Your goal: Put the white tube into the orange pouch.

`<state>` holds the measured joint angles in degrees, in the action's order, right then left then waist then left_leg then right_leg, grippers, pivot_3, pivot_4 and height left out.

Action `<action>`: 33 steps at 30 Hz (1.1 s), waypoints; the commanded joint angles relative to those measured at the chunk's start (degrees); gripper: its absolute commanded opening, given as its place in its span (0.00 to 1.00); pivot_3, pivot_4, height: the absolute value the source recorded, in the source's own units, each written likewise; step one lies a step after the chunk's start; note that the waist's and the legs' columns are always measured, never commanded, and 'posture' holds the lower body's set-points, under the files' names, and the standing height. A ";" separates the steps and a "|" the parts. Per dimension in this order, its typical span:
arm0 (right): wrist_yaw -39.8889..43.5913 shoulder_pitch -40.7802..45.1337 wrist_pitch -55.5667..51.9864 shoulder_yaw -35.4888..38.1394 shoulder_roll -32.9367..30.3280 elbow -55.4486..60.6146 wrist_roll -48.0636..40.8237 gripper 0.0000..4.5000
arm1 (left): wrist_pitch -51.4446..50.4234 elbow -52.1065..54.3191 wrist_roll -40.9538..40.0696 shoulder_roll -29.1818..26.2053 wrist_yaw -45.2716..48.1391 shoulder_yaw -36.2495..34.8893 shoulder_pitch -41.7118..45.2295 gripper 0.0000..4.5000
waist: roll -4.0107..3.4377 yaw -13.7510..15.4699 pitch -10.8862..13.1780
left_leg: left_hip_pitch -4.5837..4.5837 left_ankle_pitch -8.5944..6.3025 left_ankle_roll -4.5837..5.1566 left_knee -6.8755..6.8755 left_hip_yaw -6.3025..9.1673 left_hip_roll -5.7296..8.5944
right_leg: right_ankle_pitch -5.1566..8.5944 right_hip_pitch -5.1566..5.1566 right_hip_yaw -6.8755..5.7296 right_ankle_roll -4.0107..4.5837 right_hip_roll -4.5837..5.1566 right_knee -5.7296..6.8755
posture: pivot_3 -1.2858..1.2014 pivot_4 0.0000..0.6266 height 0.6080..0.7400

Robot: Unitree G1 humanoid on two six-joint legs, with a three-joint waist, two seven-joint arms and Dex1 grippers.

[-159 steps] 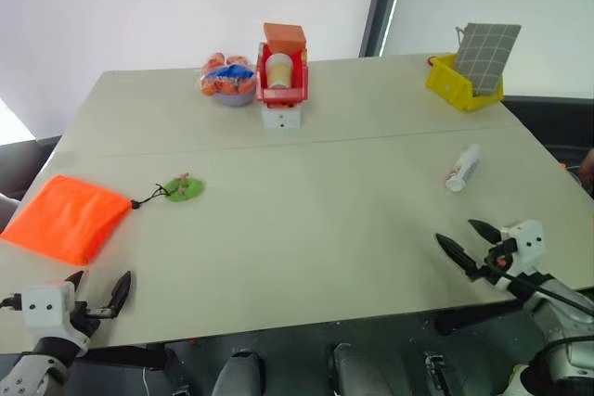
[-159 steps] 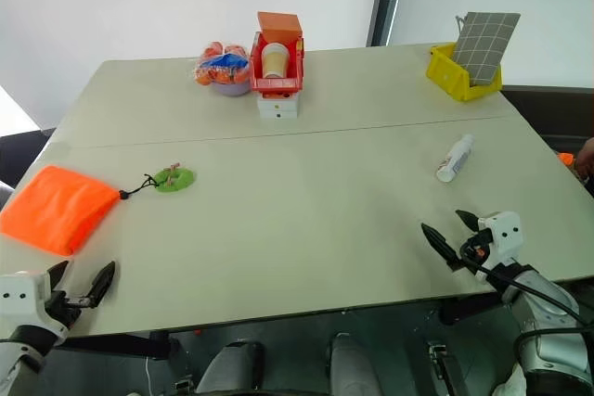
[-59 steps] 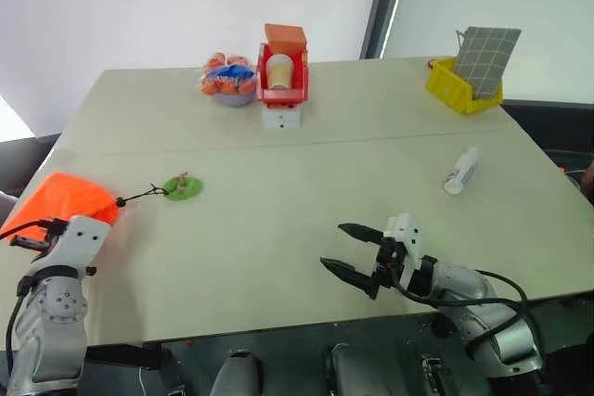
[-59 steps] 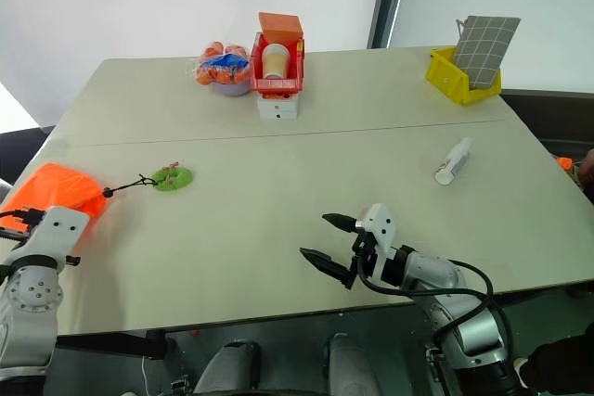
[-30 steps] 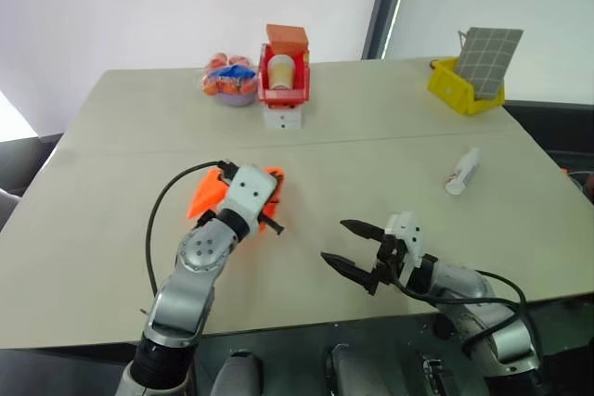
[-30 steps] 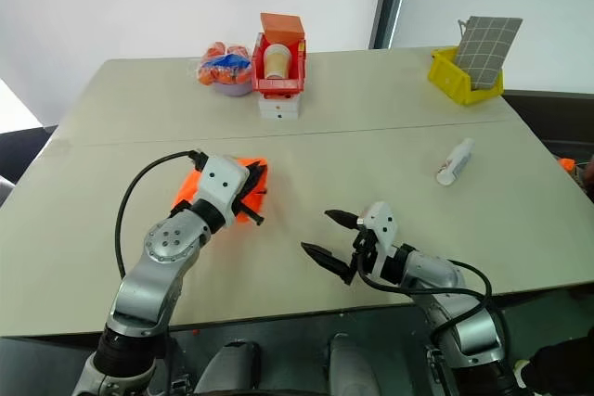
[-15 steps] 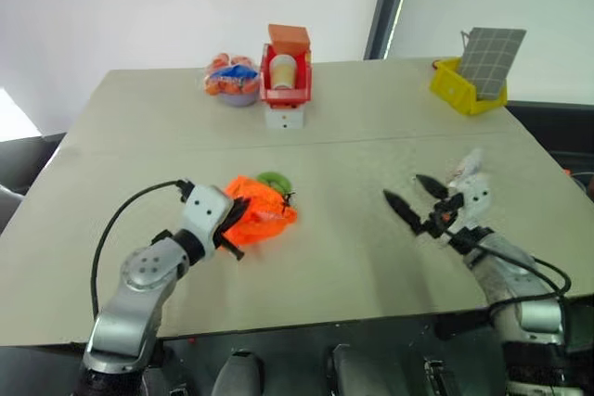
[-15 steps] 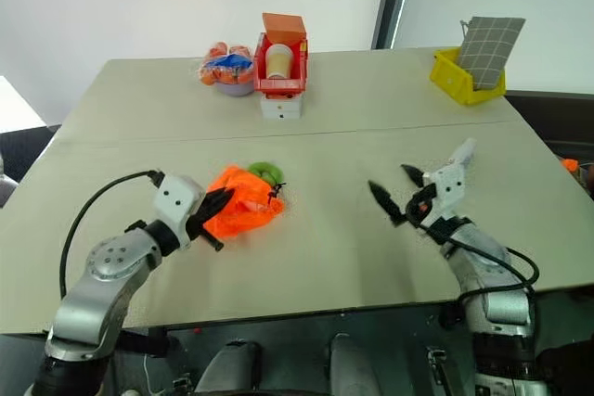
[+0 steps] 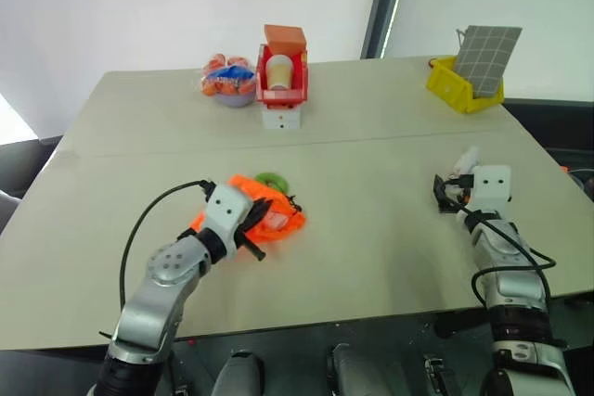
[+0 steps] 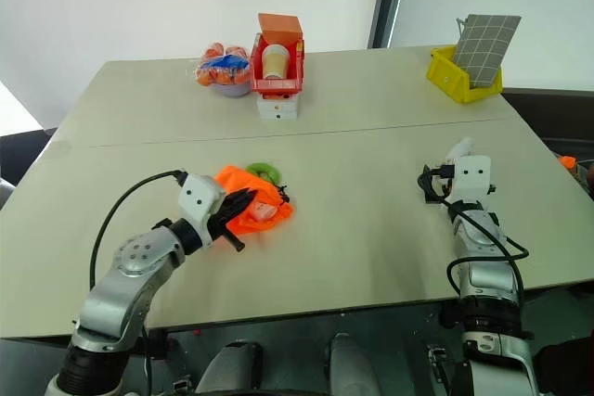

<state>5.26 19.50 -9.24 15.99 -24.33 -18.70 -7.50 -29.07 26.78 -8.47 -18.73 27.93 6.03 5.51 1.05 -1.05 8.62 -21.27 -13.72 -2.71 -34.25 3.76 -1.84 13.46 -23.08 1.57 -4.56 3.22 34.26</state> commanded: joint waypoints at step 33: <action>20.53 -3.63 5.96 -5.56 -3.17 10.03 -8.44 0.24 | 1.28 -0.75 -1.90 0.02 -2.92 -1.84 -0.64 0.00 | -0.36 -0.01 0.02 | 0.01 0.00 0.03 0.09 0.03 -0.01 | 0.05 0.00 0.06 -0.11 -0.05 0.04 | 0.52 0.24 1.00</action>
<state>18.00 17.69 -2.75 12.52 -25.19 -18.44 -12.86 -28.17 24.66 -9.18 -18.93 25.63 6.21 4.71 0.68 -1.05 8.65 -21.27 -13.72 -2.68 -34.16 3.79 -1.85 13.53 -23.08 1.62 -4.70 3.17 34.28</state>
